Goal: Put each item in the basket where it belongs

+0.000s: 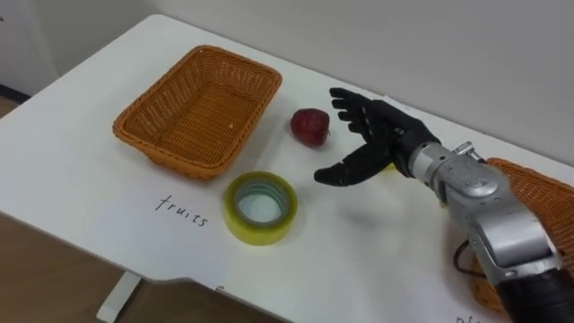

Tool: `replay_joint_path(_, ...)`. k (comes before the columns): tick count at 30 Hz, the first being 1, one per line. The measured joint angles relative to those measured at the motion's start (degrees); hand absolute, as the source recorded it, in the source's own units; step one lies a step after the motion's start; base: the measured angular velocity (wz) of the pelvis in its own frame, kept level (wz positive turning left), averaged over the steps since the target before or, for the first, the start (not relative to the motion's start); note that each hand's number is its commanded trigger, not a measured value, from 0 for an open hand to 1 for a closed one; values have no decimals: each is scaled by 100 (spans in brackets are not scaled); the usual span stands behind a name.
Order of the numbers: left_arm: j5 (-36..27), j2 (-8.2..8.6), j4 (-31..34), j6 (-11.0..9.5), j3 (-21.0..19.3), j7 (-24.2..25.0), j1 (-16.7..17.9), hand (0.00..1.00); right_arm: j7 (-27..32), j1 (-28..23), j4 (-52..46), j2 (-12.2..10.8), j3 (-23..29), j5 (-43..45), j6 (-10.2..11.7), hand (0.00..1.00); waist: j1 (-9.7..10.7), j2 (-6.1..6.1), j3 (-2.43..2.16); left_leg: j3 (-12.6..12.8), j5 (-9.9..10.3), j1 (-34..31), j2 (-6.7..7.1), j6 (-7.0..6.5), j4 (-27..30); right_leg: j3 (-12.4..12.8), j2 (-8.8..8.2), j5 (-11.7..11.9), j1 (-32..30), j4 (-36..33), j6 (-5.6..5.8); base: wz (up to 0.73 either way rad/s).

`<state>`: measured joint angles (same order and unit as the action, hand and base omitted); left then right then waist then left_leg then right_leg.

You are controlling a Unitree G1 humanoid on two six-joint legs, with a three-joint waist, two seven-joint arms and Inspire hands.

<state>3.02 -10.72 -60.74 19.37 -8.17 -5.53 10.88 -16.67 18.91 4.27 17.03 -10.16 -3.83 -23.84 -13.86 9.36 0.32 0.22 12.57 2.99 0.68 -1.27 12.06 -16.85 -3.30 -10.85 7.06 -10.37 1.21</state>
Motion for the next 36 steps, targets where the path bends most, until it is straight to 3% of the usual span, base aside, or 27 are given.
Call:
replay_joint_path(10, 1, -1, -93, 24, -5, 68, -9, 0, 25, 29, 228, -12, -453, 66, 0, 0, -129, -57, 41, -69, 0, -8, 5, 4, 23, -48, 8, 0, 82, 73, 0, 2)
replay_joint_path(20, -3, -2, -109, 51, 52, -22, -6, 0, 6, 36, 272, -156, -884, 182, -4, 0, -242, -14, 15, -144, 0, -42, 11, 5, 62, -113, 9, 0, 101, 72, 0, 4)
replay_joint_path(23, -3, 0, -107, 63, 52, -31, -11, 0, -80, 38, 463, -260, -892, 166, -6, 0, -264, 7, 7, -197, 0, -41, 14, 5, 71, -135, 8, 0, 115, 71, 0, 4)
replay_joint_path(26, -6, -2, -111, 77, 53, -48, -8, 0, -108, 39, 632, -263, -892, 167, -7, 0, -363, 10, 9, -196, 0, -42, 14, 5, 71, -134, 8, 0, 115, 71, 0, 0)
replay_joint_path(36, -9, -4, -110, 183, 58, -55, -1, 0, -97, 48, 701, -263, -902, 166, -80, 0, -401, 43, 39, -181, -1, -88, 12, 9, 65, -189, 8, 0, 73, 70, -1, 0)
